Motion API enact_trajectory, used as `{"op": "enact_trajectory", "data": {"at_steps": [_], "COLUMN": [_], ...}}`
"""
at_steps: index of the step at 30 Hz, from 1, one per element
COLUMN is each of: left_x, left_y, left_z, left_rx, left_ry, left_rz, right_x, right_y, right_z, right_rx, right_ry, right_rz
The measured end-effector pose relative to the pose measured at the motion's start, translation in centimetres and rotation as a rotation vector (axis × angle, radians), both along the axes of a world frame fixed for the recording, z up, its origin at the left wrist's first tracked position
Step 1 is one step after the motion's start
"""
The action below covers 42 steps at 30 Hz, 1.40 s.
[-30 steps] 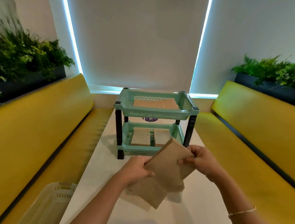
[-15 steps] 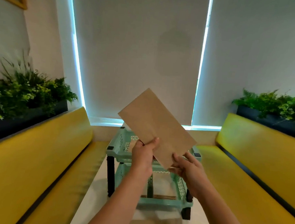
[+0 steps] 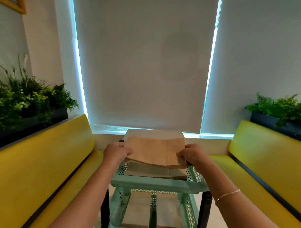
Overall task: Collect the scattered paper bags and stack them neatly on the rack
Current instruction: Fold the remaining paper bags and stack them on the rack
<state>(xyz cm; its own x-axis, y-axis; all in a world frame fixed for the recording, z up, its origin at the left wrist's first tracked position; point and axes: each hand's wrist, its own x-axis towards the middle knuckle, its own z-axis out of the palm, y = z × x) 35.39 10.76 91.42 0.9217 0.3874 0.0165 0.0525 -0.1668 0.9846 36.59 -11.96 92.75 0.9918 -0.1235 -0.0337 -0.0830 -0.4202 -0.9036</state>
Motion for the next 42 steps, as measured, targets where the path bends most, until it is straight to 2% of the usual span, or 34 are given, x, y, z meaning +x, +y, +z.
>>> {"op": "enact_trajectory", "data": {"at_steps": [5,9,18,26,29,33,36,39,42], "left_x": [1.2,1.8,1.7,1.6,0.9,-1.9,-6.1,-10.8,-14.0], "left_y": [-0.1,-0.7,-1.5,-1.7,-1.9,-2.4,-3.7,-4.6,-4.7], "left_z": [-1.7,-2.3,-2.6,-2.4,-2.2,-1.4,-0.9,-2.8,-8.0], "left_rx": [0.427,0.645,0.792,0.926,0.890,0.679,0.488,0.434,0.496], "left_ry": [0.166,0.282,0.340,0.418,0.339,-0.062,-0.294,-0.298,-0.069], "left_rz": [-0.032,-0.063,-0.040,-0.157,-0.121,-0.001,-0.063,-0.237,-0.423], "right_x": [2.1,1.7,1.7,1.3,0.0,-4.3,-9.2,-13.6,-16.7], "right_y": [0.7,0.8,1.4,1.4,1.8,2.1,1.8,0.9,-0.3], "right_z": [-1.3,-1.9,-3.4,-3.5,-2.9,-1.3,-1.3,-4.6,-10.5], "right_rx": [-0.229,-0.356,-0.498,-0.564,-0.492,-0.442,-0.398,-0.401,-0.472], "right_ry": [0.046,0.041,0.040,0.055,-0.028,-0.250,-0.351,-0.288,-0.053], "right_rz": [-0.065,-0.086,-0.127,-0.103,-0.132,-0.125,-0.058,0.022,0.005]}}
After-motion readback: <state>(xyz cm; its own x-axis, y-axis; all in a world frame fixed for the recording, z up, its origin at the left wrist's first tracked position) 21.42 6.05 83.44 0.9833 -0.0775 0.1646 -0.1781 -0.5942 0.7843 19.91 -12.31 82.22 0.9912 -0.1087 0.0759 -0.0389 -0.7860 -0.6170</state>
